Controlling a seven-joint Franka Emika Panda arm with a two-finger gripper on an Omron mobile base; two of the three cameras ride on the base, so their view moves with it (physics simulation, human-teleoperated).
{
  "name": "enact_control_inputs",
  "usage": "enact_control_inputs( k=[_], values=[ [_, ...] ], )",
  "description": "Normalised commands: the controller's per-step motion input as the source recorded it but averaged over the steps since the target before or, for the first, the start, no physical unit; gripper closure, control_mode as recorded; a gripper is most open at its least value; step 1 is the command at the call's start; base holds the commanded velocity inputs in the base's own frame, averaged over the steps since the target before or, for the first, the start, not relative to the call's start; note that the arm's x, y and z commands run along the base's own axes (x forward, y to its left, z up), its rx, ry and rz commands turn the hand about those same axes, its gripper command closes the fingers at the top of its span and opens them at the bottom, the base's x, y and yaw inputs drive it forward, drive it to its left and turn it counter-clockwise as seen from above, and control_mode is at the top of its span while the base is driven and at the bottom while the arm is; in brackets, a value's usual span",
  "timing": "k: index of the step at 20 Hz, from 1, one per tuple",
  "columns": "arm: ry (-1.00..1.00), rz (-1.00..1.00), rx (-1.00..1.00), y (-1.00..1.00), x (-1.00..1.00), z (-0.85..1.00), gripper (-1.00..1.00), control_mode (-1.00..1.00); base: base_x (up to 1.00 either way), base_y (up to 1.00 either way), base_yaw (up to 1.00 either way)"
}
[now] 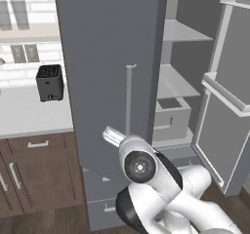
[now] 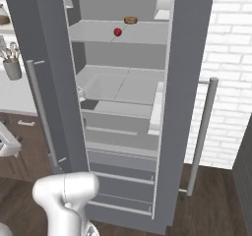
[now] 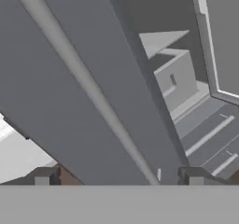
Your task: Take the strawberry from the fridge and place it on top of the pancake, located on the dining counter.
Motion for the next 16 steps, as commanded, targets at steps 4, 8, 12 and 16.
enact_control_inputs(
  k=[4, 8, 12, 16],
  values=[
    [-0.06, 0.0, 0.23, -1.0, -0.7, 0.21, -1.0, -1.0, 0.0, 0.0, 0.0],
    [0.0, 0.04, 0.25, -0.99, -0.4, 0.2, -1.0, -1.0, 0.0, 0.0, 0.0],
    [0.0, 0.08, 0.29, -0.92, 0.0, 0.09, -1.0, -1.0, 0.0, 0.0, 0.0],
    [0.0, 0.06, 0.3, -0.55, 0.45, -0.03, -1.0, -1.0, 0.0, 0.0, 0.0]
  ],
)
